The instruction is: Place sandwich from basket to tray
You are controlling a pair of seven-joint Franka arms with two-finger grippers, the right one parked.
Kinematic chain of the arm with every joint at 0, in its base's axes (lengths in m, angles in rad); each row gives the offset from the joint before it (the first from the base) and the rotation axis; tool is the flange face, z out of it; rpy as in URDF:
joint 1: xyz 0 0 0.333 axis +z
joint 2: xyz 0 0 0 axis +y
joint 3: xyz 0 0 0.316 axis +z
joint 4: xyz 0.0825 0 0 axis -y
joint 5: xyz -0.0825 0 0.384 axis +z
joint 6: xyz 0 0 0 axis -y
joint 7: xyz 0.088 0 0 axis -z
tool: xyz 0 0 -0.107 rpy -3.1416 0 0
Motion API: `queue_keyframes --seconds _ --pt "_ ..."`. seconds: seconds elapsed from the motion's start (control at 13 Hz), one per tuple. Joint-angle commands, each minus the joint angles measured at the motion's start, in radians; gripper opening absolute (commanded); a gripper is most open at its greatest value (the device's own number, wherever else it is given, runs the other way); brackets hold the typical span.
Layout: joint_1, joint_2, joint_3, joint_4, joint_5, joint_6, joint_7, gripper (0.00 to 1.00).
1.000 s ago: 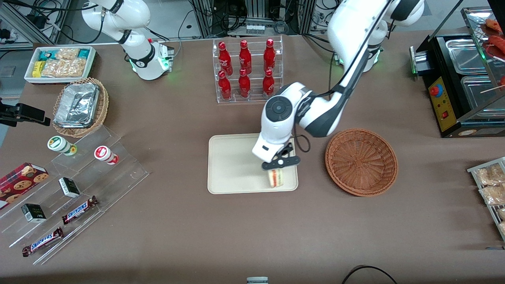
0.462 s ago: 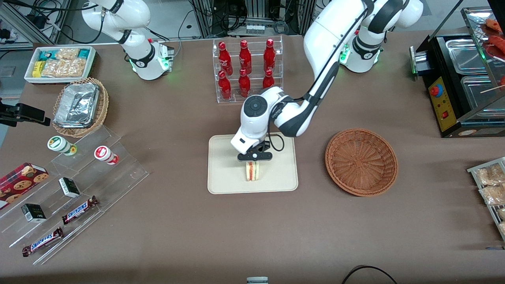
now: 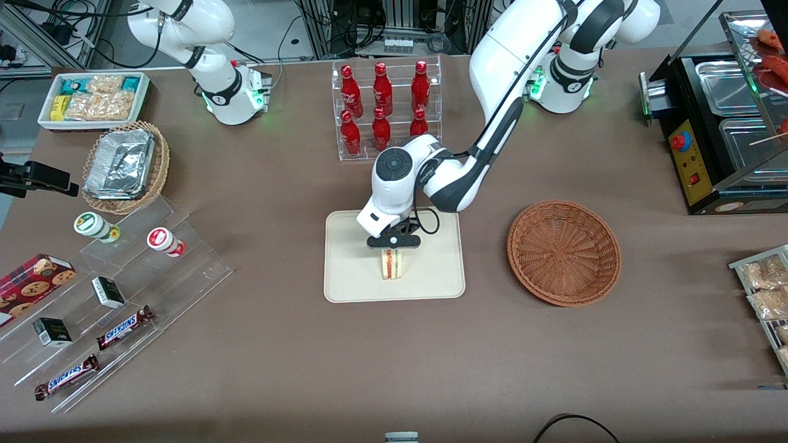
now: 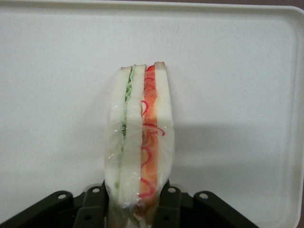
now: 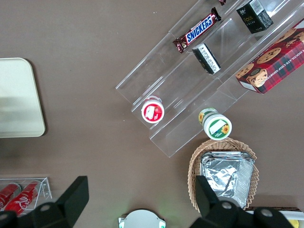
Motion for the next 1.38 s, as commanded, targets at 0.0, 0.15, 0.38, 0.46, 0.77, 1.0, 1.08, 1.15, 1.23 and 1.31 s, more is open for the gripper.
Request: queue_keyframes --seconds 0.0,0.15,0.38,0.46,0.77,1.0,1.08,1.15,1.23,1.31 --pt "-0.007 -0.027 0.018 0.014 0.010 -0.019 -0.009 1.00" --pt "-0.004 -0.083 0.030 0.019 0.004 -0.040 -0.029 1.00" --pt "0.025 -0.227 0.073 0.019 -0.007 -0.179 -0.058 1.00" --pt "0.052 -0.270 0.071 0.016 -0.007 -0.230 -0.063 1.00" --pt "0.181 -0.417 0.093 0.008 0.004 -0.403 -0.060 1.00" --pt "0.324 -0.527 0.093 0.007 -0.054 -0.570 0.176 1.00" --pt "0.374 -0.564 0.093 0.004 -0.071 -0.624 0.271 1.00" --pt "0.417 -0.590 0.093 -0.002 -0.078 -0.660 0.357 1.00" --pt "0.460 -0.616 0.093 -0.009 -0.090 -0.695 0.430 1.00" --pt "0.494 -0.652 0.093 -0.028 -0.104 -0.724 0.501 1.00"
